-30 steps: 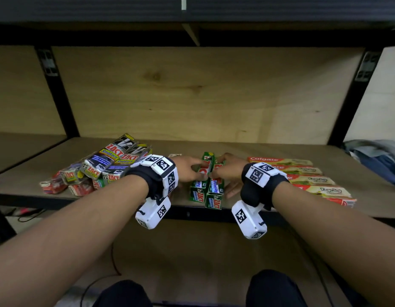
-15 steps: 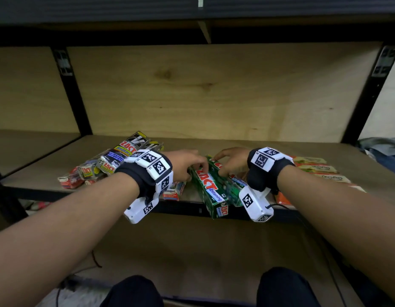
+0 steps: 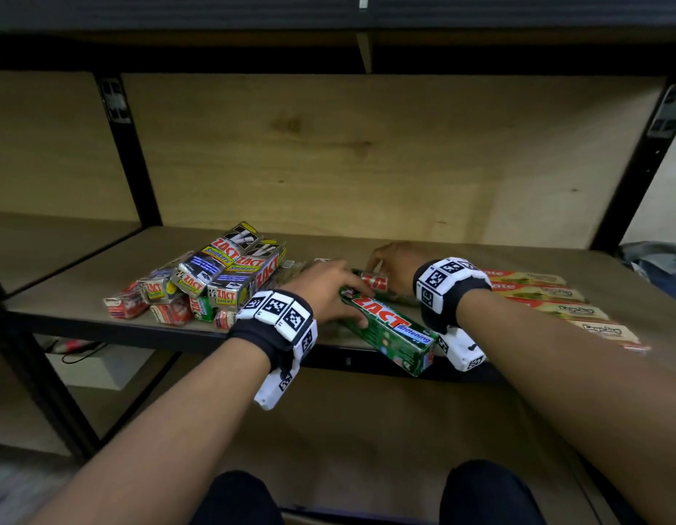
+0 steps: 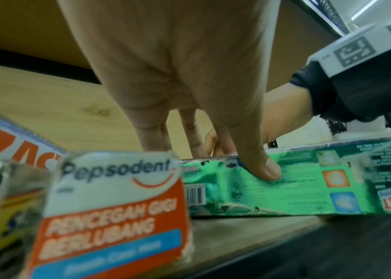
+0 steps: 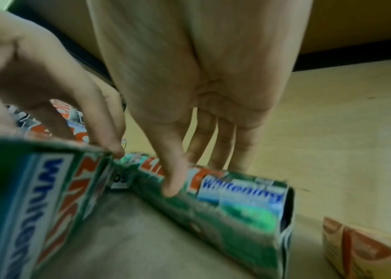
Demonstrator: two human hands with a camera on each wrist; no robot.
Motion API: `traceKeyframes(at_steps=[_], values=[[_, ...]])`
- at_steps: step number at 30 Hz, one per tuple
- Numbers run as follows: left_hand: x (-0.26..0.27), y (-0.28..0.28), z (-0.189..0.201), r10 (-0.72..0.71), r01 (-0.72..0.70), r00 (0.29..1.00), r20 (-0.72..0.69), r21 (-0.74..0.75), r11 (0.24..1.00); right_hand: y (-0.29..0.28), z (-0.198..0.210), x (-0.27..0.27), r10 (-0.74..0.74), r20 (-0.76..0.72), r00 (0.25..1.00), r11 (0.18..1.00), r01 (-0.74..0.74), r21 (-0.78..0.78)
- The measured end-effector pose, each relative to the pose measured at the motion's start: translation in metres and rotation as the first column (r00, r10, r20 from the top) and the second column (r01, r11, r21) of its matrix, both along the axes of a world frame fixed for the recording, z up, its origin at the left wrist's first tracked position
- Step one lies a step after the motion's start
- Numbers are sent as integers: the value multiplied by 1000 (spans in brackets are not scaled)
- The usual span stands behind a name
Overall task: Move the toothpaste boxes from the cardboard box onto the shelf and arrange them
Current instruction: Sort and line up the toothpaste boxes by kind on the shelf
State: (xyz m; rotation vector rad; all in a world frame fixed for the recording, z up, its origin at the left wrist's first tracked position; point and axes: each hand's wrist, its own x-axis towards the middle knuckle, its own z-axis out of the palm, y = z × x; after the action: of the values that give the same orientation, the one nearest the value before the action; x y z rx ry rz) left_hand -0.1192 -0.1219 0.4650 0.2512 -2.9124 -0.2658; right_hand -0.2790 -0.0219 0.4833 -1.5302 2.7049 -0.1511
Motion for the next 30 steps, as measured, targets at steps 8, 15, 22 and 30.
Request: traceKeyframes(at_steps=[8, 15, 22, 30], values=[[5, 0, 3, -9, 7, 999, 31, 52, 999, 17, 11, -19, -2, 210, 978, 990, -28, 139], [1, 0, 11, -22, 18, 995, 95, 46, 999, 34, 21, -12, 45, 229, 972, 988, -77, 133], [-10, 6, 24, 9, -15, 985, 173, 35, 999, 74, 29, 15, 88, 180, 980, 982, -115, 147], [0, 3, 23, -17, 1, 980, 197, 79, 997, 104, 14, 20, -19, 189, 982, 990, -8, 139]])
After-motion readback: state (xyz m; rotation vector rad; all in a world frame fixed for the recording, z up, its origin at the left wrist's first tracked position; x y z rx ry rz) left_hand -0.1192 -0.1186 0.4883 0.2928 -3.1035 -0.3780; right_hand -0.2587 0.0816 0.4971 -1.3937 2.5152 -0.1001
